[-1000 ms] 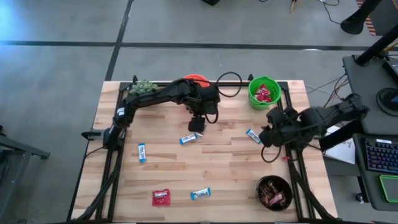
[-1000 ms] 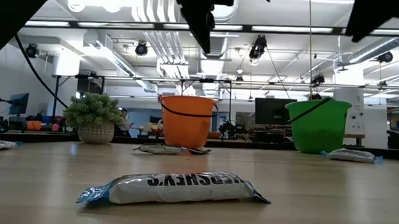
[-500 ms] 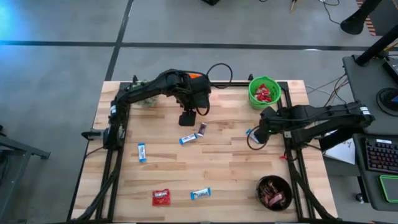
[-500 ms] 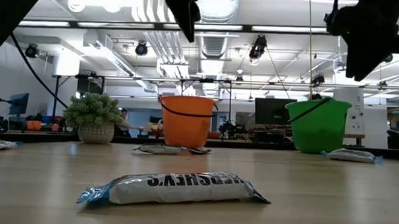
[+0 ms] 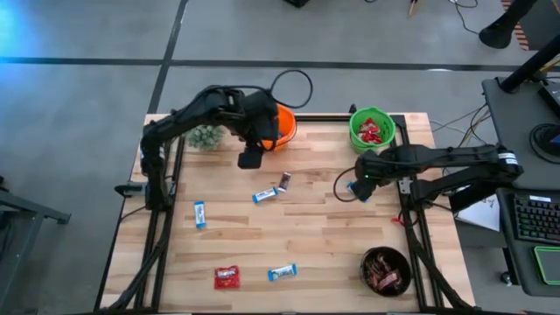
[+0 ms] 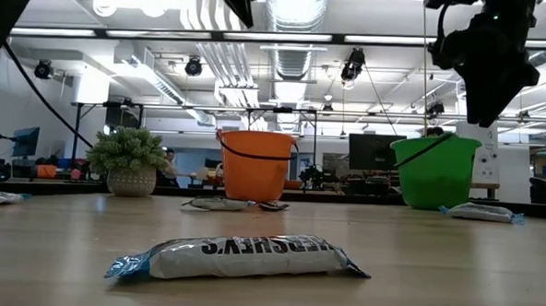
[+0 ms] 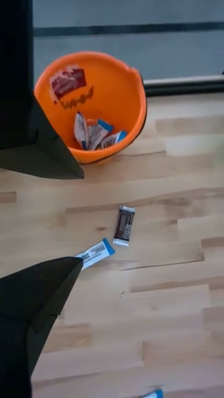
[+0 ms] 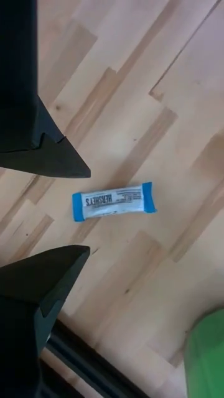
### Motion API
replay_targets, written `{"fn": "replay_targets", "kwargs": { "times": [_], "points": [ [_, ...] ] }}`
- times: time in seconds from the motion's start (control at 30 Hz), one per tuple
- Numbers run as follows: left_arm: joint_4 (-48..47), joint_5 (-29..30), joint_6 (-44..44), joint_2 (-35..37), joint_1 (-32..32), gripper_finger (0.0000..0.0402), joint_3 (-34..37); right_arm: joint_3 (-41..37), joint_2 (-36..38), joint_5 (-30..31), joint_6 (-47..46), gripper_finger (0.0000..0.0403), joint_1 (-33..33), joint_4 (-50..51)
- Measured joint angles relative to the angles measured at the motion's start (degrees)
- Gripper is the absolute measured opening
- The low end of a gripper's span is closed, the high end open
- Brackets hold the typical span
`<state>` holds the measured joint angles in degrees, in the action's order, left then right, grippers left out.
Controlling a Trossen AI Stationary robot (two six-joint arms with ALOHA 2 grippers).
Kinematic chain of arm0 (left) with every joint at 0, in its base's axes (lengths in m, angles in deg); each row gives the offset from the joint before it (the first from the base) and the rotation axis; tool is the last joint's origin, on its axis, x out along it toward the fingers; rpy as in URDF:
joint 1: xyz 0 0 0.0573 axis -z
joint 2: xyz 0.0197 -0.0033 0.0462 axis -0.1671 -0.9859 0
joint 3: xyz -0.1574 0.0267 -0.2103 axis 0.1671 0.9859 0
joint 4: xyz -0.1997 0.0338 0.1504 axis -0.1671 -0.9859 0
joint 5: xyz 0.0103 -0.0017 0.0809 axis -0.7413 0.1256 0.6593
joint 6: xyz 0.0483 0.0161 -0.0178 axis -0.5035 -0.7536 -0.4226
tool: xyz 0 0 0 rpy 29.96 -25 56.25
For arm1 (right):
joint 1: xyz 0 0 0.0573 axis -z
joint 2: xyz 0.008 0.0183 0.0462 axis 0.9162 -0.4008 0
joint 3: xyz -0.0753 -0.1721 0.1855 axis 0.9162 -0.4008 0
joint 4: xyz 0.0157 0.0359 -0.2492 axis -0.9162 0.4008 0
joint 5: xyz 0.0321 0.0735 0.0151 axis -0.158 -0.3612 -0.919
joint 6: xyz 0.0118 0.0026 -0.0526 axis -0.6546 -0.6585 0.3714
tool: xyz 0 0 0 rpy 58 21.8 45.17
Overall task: Sort candy
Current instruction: Put the white chocolate into the orange bucket
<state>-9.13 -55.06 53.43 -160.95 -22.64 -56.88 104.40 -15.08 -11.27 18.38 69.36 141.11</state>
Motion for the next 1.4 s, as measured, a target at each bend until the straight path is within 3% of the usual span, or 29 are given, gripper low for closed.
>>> {"fn": "replay_targets", "kwargs": {
  "times": [0.4, 0.7, 1.4],
  "points": [
    [0.0, 0.1, 2.6, 3.3, -1.2, 0.0197, 0.0, -0.1, -6.2, -5.5, 9.3, 0.0178, 3.4, -0.1],
    [0.0, 0.2, 3.0, 4.8, -2.1, 0.0197, 0.0, -2.6, -9.7, -5.9, 14.0, 0.0178, 5.1, -4.8],
    [0.0, 0.2, 3.0, 4.9, -2.2, 0.0196, 0.0, -14.3, -10.1, -10.4, 14.4, 0.0178, 8.5, -18.2]
  ]
}}
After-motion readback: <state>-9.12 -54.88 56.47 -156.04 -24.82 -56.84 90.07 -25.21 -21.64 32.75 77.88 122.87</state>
